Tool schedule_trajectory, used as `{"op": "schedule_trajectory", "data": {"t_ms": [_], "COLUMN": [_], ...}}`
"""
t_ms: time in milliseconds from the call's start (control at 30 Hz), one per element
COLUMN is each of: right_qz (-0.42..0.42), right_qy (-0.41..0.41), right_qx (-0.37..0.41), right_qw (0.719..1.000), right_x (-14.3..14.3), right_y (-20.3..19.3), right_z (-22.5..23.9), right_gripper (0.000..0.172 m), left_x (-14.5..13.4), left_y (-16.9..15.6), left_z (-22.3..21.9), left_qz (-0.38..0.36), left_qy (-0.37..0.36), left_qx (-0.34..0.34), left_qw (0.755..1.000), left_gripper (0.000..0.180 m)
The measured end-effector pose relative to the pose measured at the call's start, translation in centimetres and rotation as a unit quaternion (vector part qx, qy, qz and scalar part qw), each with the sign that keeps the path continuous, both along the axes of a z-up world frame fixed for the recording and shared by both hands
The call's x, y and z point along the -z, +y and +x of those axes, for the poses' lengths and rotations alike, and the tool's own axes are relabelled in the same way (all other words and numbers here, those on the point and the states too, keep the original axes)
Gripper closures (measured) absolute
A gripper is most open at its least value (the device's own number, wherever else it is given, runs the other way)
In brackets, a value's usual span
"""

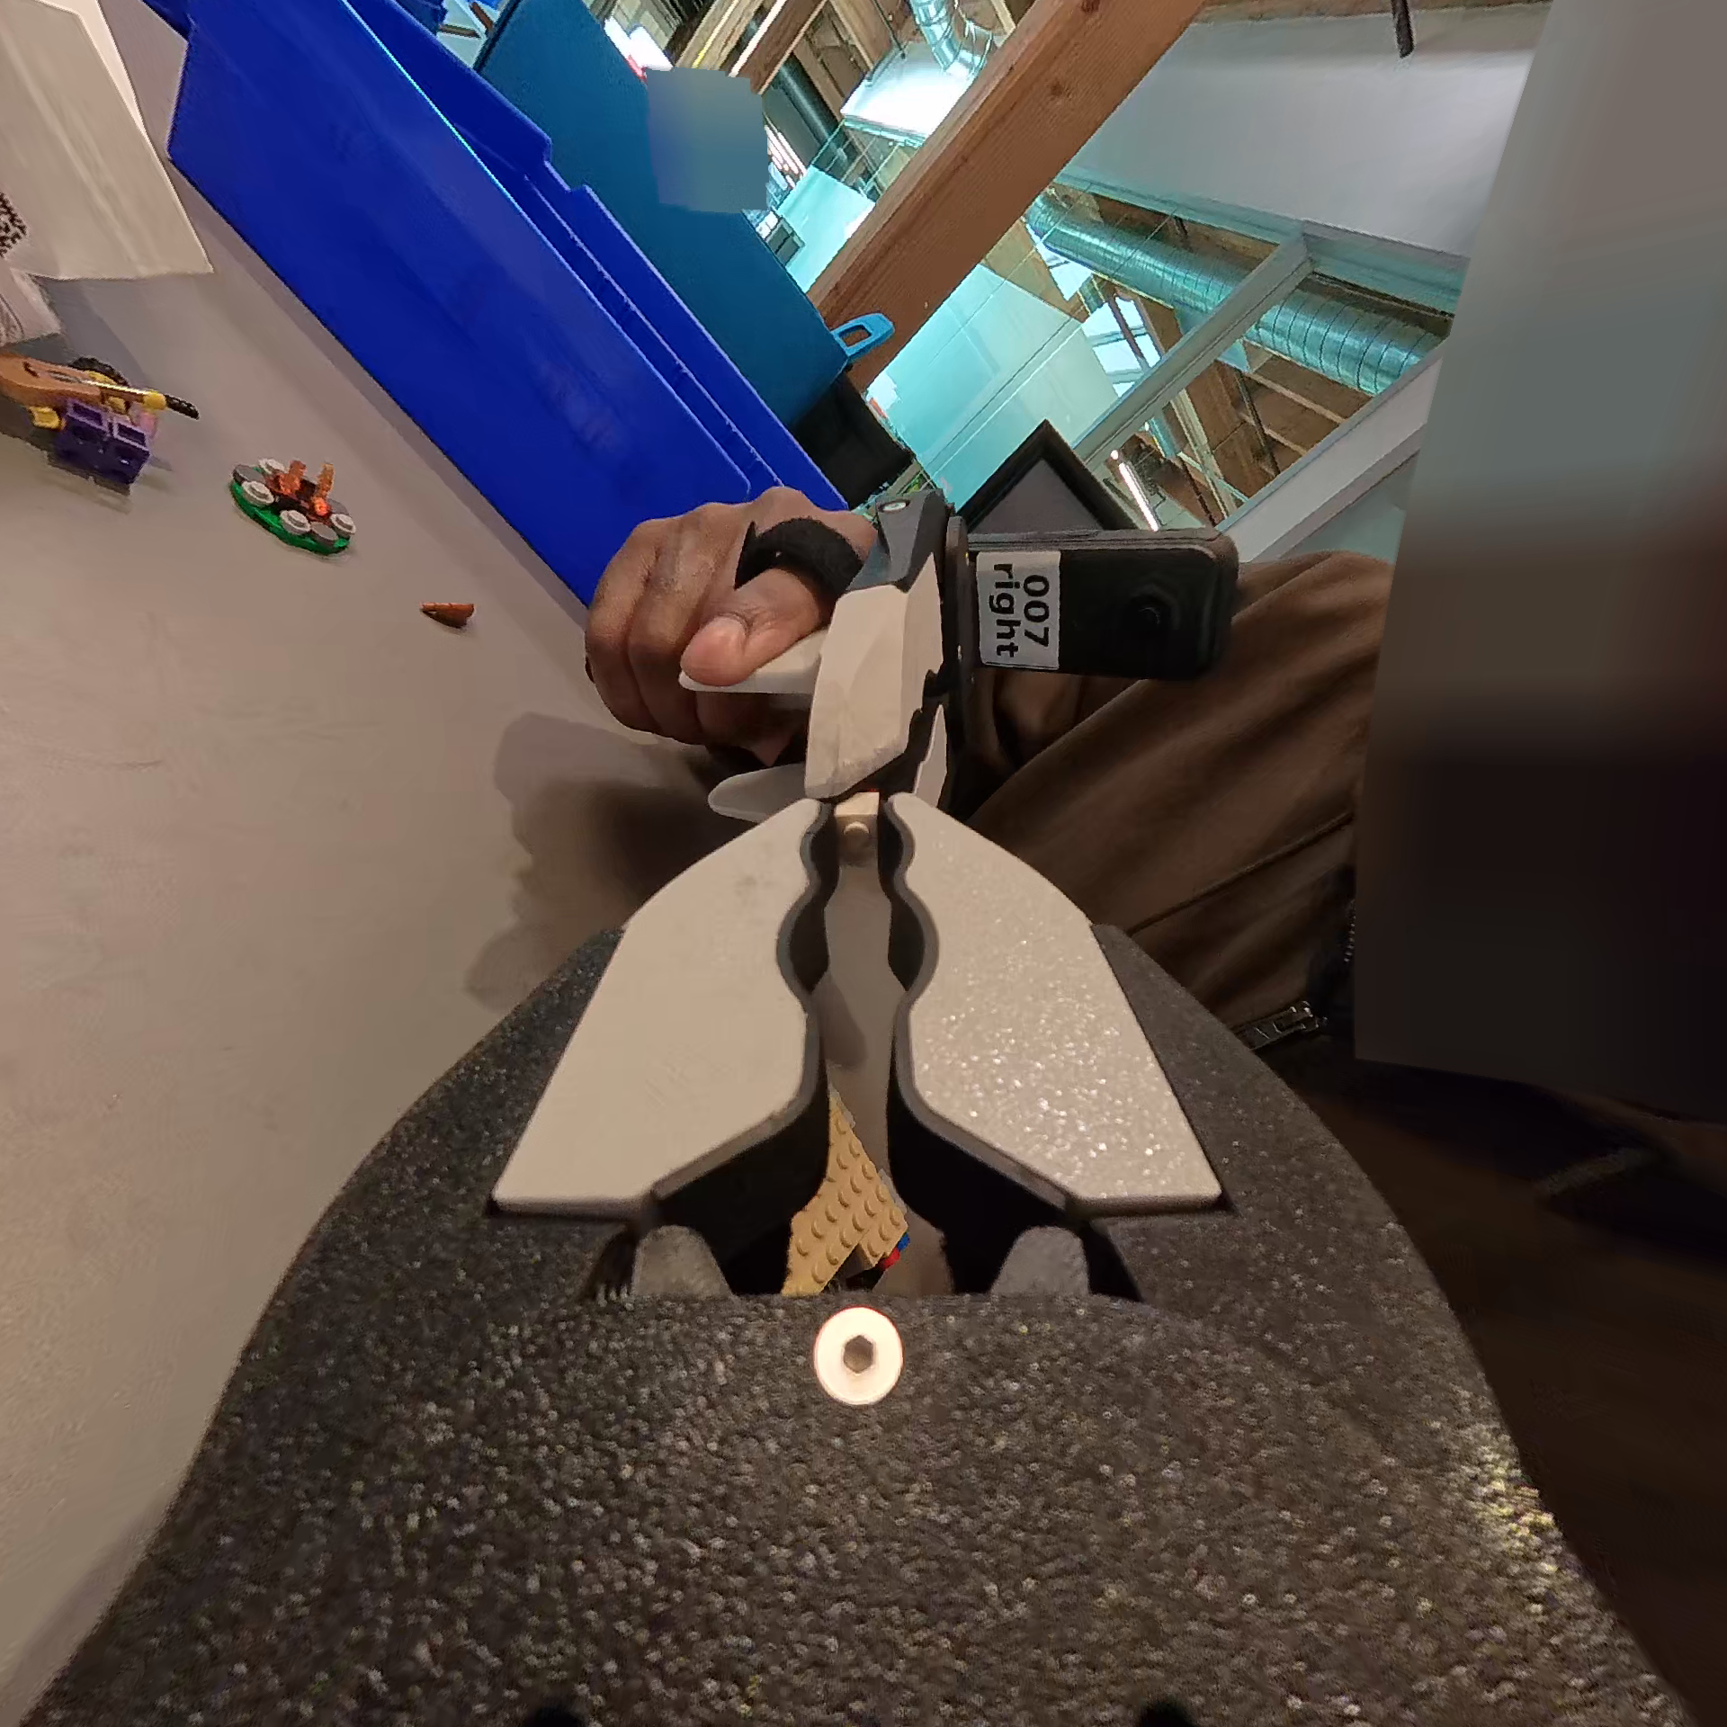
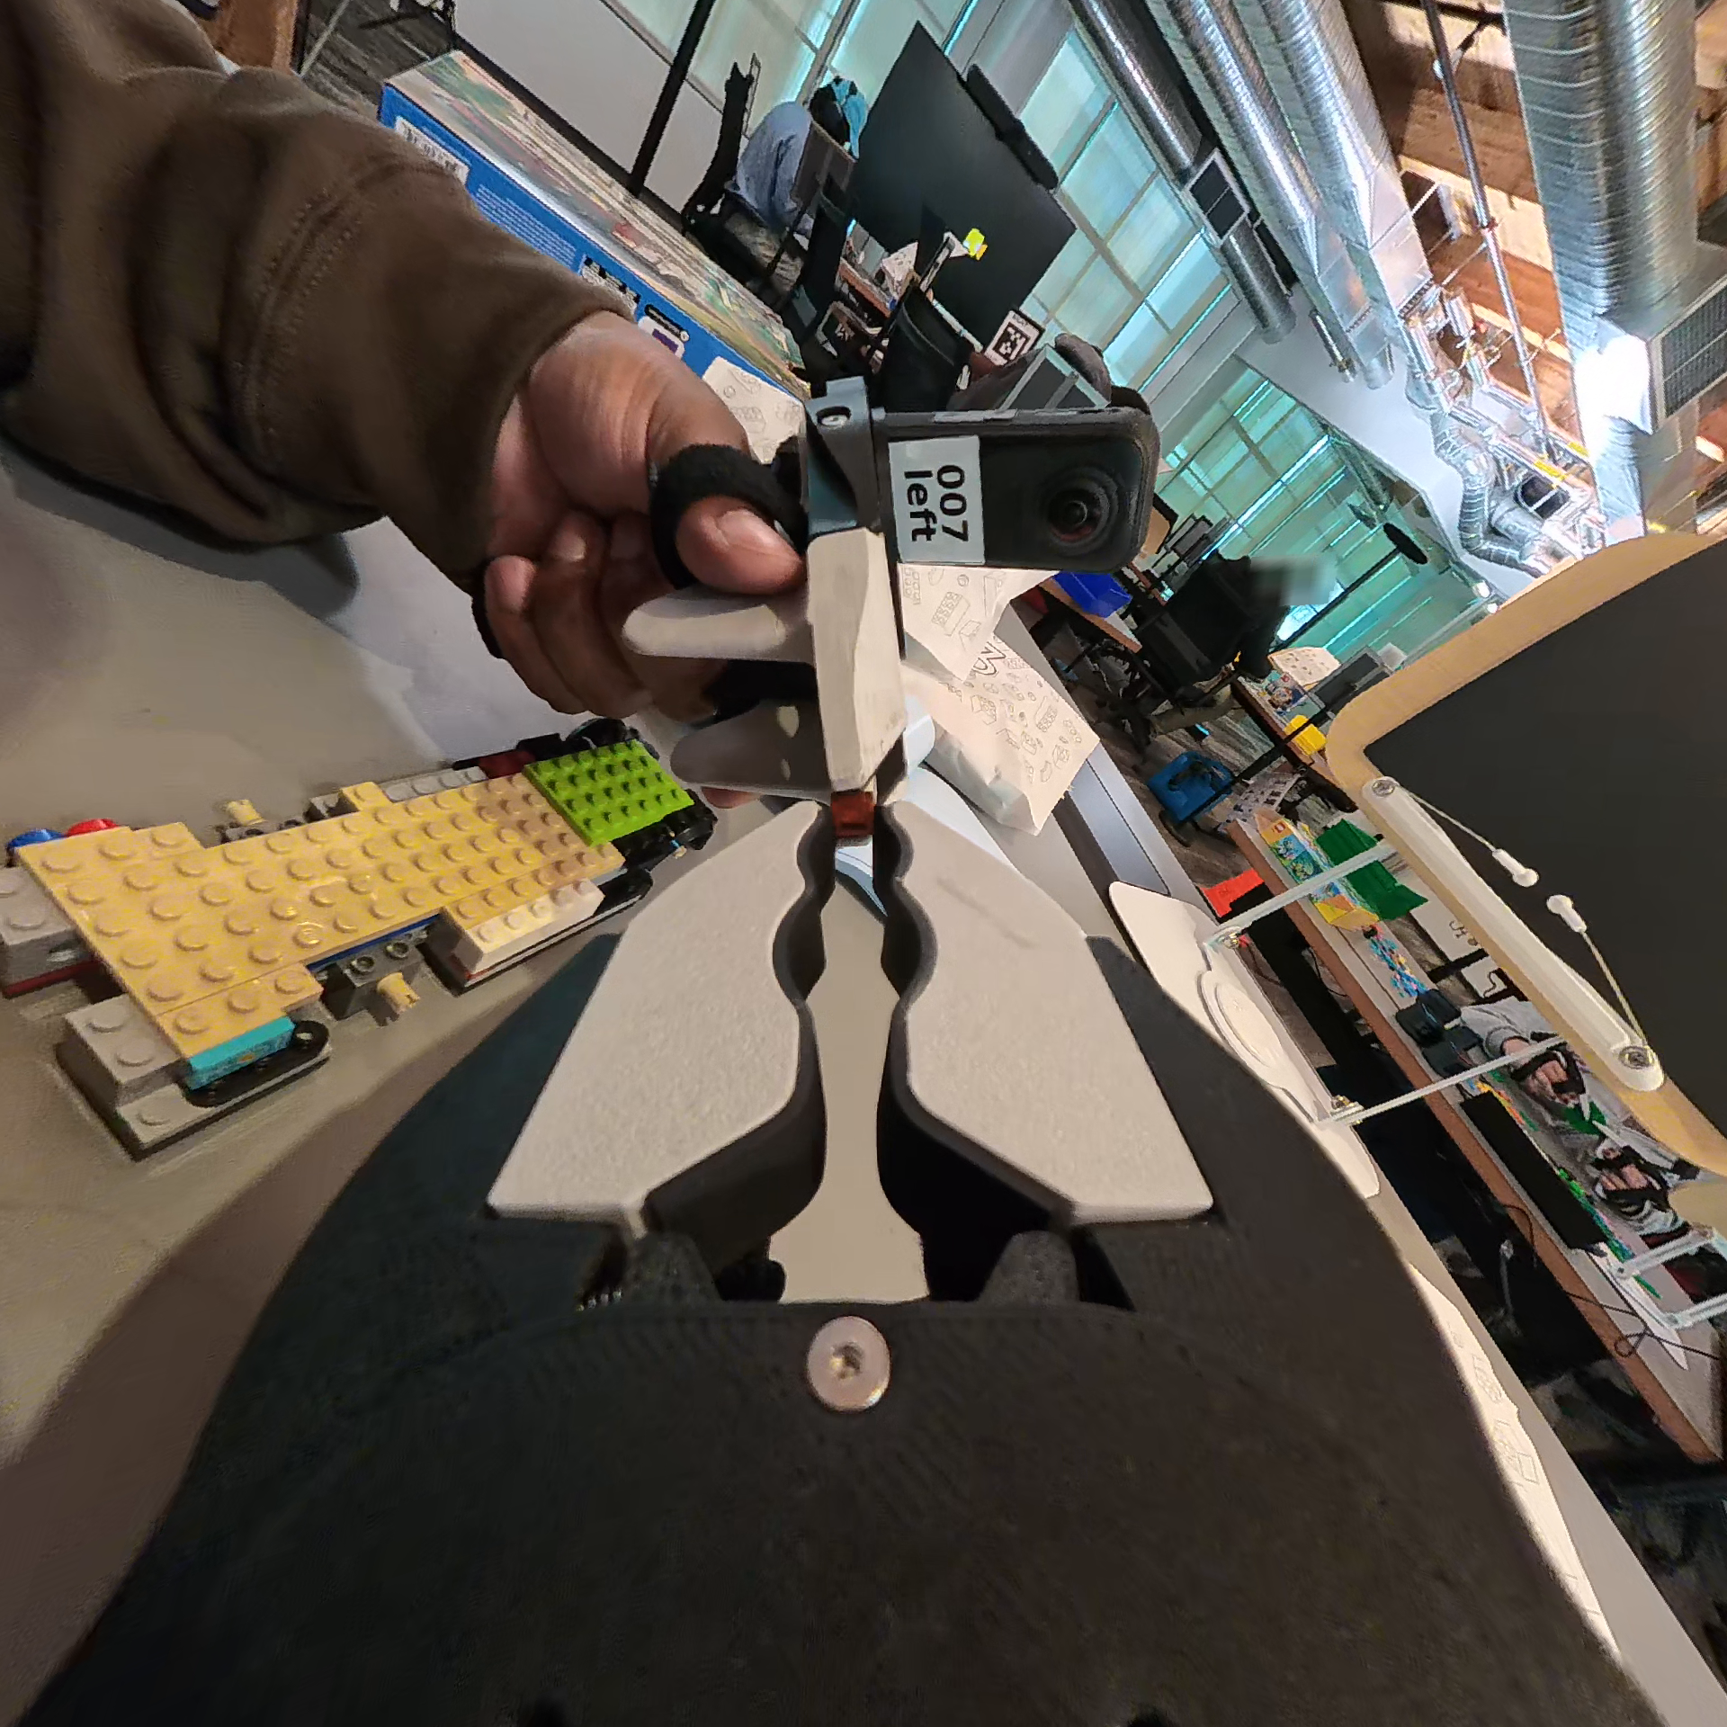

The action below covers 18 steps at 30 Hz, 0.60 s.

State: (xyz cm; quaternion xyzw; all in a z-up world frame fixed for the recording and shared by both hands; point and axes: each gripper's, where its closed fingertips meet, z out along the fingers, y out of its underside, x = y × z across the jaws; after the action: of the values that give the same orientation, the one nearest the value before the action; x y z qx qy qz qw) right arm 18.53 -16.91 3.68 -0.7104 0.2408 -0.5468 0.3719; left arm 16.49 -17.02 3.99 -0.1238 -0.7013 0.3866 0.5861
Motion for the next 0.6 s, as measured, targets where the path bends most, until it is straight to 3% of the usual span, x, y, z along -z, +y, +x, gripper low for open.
{"op": "schedule_trajectory", "data": {"t_ms": [600], "right_qz": [-0.006], "right_qy": [-0.038], "right_qx": [-0.006], "right_qw": [0.999], "right_x": [-0.8], "right_y": [0.8], "right_z": [-1.2], "right_gripper": [0.164], "left_x": [-0.7], "left_y": [1.1], "left_z": [-1.0], "left_qz": [-0.018], "left_qy": [-0.006], "left_qx": [0.04], "left_qw": [0.999], "left_gripper": [0.173]}}
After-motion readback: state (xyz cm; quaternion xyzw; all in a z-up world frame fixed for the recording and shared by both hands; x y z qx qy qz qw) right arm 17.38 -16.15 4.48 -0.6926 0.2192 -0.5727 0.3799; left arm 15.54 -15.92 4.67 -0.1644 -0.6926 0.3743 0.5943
